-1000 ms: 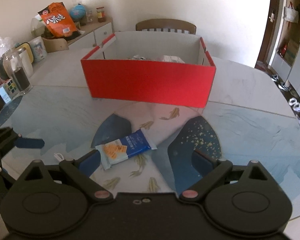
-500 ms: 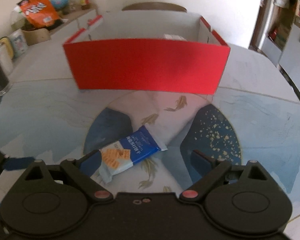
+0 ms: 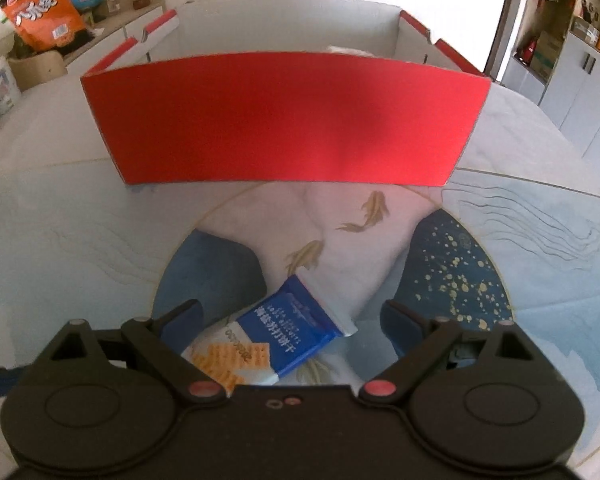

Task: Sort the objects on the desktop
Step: 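Move the right gripper down over the blue cracker packet, then grasp the blue cracker packet with the right gripper while the left grasps the white cable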

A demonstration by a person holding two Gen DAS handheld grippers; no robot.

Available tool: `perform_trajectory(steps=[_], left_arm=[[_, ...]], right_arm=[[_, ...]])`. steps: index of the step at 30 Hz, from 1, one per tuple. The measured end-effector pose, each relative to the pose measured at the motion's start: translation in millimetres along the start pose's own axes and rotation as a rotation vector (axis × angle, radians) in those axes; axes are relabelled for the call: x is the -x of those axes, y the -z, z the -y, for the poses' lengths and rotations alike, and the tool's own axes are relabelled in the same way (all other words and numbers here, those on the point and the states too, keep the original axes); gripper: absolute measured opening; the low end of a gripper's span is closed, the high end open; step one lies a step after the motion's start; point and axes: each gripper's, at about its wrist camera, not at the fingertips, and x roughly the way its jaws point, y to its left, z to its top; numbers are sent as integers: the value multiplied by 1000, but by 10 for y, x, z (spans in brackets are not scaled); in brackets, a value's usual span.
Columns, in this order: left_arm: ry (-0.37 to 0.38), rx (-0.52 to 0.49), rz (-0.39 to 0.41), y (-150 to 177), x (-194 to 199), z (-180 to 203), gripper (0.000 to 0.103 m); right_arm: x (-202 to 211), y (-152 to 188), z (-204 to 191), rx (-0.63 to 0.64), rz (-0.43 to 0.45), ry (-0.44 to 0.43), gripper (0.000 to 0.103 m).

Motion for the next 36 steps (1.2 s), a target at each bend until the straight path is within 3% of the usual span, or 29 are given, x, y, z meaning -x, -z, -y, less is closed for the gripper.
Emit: perform_trajectory(steps=[13, 19, 24, 28, 36], left_arm=[[-48, -60, 10, 13, -44, 104, 100], [-53, -68, 16, 10, -42, 144, 96], [-57, -62, 18, 10, -27, 150, 91], [-59, -63, 26, 7, -13, 171, 80], [-48, -33, 22, -23, -7, 179, 78]], right_arm=[[42, 214, 294, 26, -13, 18, 92], [80, 227, 327, 21, -13, -16, 78], [100, 239, 320, 25, -4, -29, 76], [152, 247, 291, 45, 4, -43, 63], [173, 227, 222, 79, 7, -69, 40]])
